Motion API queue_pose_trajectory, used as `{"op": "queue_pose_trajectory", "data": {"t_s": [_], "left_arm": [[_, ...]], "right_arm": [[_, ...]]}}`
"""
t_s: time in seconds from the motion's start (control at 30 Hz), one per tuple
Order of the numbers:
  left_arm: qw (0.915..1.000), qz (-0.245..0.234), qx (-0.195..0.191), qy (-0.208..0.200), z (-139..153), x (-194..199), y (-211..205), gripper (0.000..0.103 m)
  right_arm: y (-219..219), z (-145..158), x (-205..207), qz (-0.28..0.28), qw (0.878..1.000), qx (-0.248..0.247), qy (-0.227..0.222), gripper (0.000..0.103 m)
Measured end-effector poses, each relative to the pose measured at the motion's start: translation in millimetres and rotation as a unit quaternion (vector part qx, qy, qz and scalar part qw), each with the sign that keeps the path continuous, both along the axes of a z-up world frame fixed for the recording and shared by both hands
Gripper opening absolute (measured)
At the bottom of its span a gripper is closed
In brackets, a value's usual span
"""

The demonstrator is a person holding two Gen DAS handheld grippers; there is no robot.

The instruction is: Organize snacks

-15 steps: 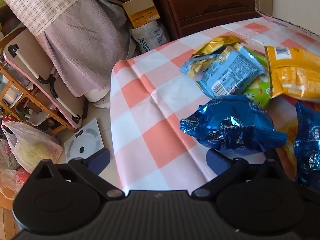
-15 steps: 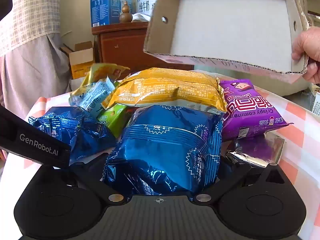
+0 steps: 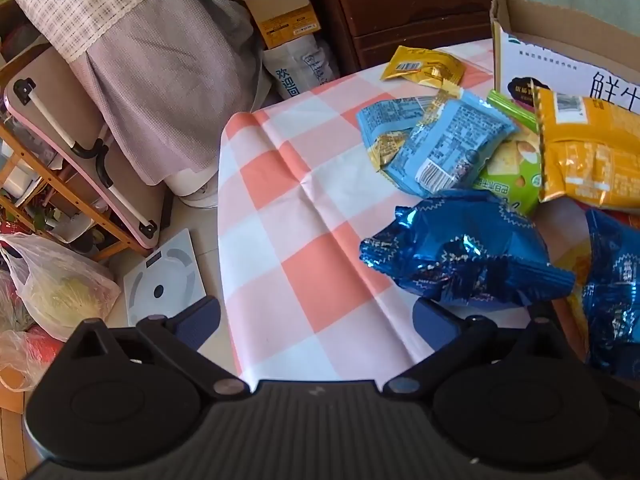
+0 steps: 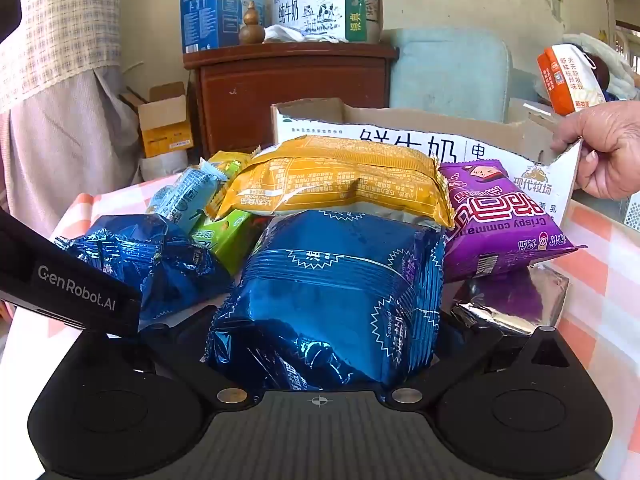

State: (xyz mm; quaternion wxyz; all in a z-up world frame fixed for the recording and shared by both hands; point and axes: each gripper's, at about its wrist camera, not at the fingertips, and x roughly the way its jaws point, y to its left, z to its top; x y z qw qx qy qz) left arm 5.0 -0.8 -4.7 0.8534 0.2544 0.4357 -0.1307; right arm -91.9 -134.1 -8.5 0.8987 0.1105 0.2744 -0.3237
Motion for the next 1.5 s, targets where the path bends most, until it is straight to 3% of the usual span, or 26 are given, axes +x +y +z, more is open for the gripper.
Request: {"op": "queue_pose_trajectory", "data": {"t_s": [0.87, 1.5], "left_arm": [[0.9999, 0.011, -0.005, 0.001, 0, -1, 1, 0.102], [0.9996, 0.027, -0.003, -0.003, 16, -9, 7, 0.102]], "right_arm": [[-4, -3, 3, 0.000, 1.000, 0.000, 0.000, 0.103], [-4, -3, 3, 0.000, 1.000, 0.001, -0.001, 0.103]]}}
